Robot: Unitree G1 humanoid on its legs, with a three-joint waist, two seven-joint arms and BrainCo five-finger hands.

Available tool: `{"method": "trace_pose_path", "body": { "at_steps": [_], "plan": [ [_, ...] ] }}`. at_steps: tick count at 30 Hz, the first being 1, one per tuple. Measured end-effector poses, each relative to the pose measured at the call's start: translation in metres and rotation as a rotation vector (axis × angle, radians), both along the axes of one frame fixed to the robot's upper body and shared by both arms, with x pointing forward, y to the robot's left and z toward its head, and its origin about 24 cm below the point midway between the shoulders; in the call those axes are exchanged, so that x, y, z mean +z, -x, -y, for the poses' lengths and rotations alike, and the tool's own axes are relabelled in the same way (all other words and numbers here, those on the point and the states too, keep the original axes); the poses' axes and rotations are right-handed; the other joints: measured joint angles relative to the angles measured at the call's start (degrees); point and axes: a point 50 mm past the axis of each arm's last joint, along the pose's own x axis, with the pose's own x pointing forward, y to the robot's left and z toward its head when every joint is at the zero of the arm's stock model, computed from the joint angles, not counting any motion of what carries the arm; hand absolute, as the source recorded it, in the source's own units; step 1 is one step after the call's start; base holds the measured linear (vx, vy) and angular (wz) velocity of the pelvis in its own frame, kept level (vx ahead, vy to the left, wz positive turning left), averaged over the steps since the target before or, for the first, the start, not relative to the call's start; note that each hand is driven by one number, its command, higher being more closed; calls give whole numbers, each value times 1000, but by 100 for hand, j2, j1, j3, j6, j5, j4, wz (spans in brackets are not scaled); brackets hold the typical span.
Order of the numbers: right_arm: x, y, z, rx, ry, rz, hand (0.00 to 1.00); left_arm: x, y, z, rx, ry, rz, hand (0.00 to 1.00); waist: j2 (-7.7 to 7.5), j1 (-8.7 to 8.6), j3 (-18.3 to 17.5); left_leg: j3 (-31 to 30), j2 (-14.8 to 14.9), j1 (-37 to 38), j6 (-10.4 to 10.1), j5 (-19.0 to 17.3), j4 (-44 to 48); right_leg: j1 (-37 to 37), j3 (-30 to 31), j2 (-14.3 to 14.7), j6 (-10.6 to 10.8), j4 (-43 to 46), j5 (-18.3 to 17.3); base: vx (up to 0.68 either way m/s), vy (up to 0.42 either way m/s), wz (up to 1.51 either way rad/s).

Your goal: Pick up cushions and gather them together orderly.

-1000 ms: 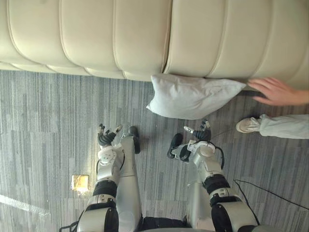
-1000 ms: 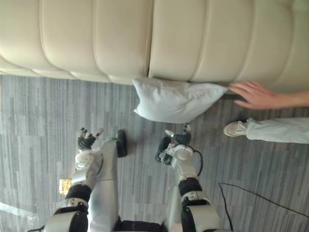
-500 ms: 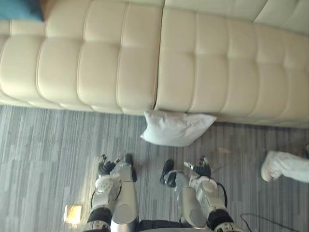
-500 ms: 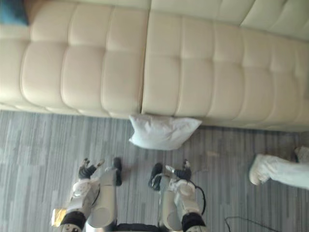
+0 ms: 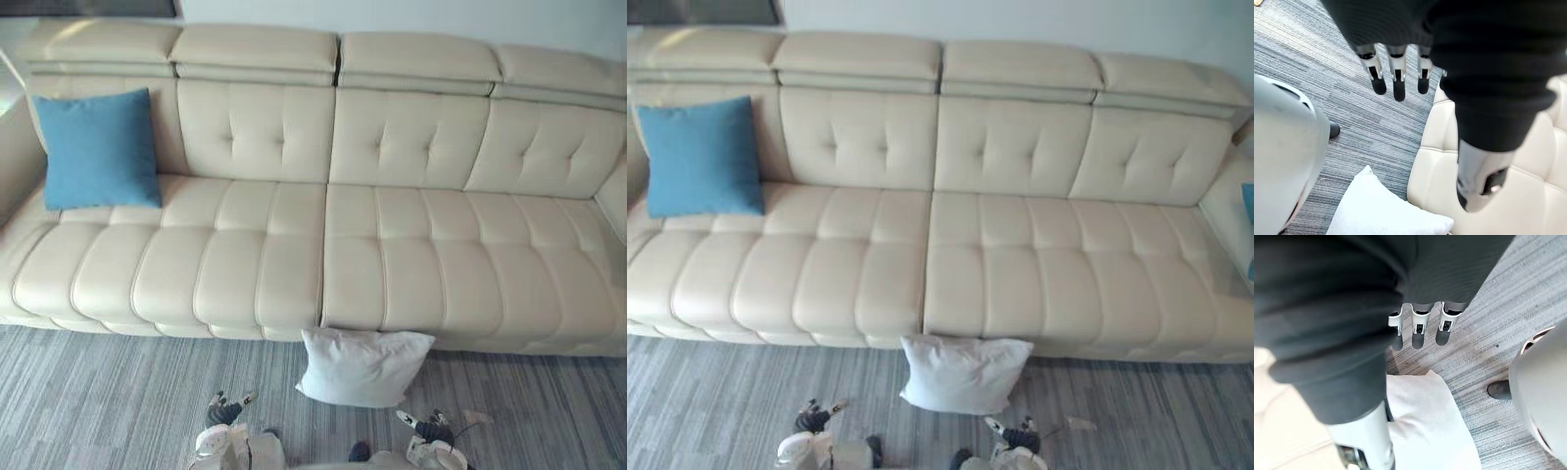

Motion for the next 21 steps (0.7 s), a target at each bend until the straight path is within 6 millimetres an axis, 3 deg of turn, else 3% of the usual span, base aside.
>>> {"method": "trace_pose_path", "body": {
  "at_steps": [6,8,10,11,12,13,14,16,18,21],
  "plan": [
    [0,-1,-1,-15,-18,2,0,-2,6,-1,-17,-3,-30,0,15,19,5,356,95,162,-5,-94,84,-72,353,57,4,81,94,-21,11,-33],
    [1,-9,-2,-2,-19,17,0,-2,4,1,-14,5,-18,0,105,108,118,556,304,131,-9,-351,461,-364,455,121,40,716,67,-90,30,-80],
    [5,-20,0,23,-5,43,0,-1,2,-1,-35,0,-13,0,199,73,321,747,547,133,30,-696,992,-932,343,94,86,1849,36,-201,64,-64],
    [4,-20,0,41,-2,36,0,-1,2,-1,-38,-1,-14,0,162,59,314,806,597,142,48,-736,1059,-1003,277,57,83,2010,33,-163,43,-38],
    [4,-21,0,53,-1,30,0,-1,2,-3,-40,-5,-15,0,140,50,310,877,646,152,58,-742,1082,-1033,192,20,60,2082,19,-127,-13,-24],
    [4,-25,-1,73,1,28,0,0,2,-4,-41,-9,-14,0,113,52,323,950,680,155,60,-723,1083,-1087,-245,-298,-287,2447,-288,-108,-23,-13],
    [3,-25,0,77,2,21,0,0,2,-4,-41,-10,-14,0,119,50,321,948,695,170,49,-720,1082,-1100,-363,-410,-291,2519,-360,-53,-52,-17],
    [1,-27,0,104,7,-7,0,0,2,-7,-39,-17,-15,0,161,60,347,952,829,202,-152,-763,1072,-1197,-515,-703,-222,2440,-440,36,-95,-30],
    [1,-32,-1,147,13,-17,0,2,3,-16,-48,-44,-19,0,161,63,381,842,913,195,-376,-808,987,-1362,-101,-679,-61,1919,-335,42,-186,-40],
    [0,-29,0,174,23,-37,0,2,8,-29,-75,-85,-47,0,-48,47,358,442,775,245,-736,-787,763,-1345,286,-705,215,1342,-24,177,-317,2]
  ]
}}
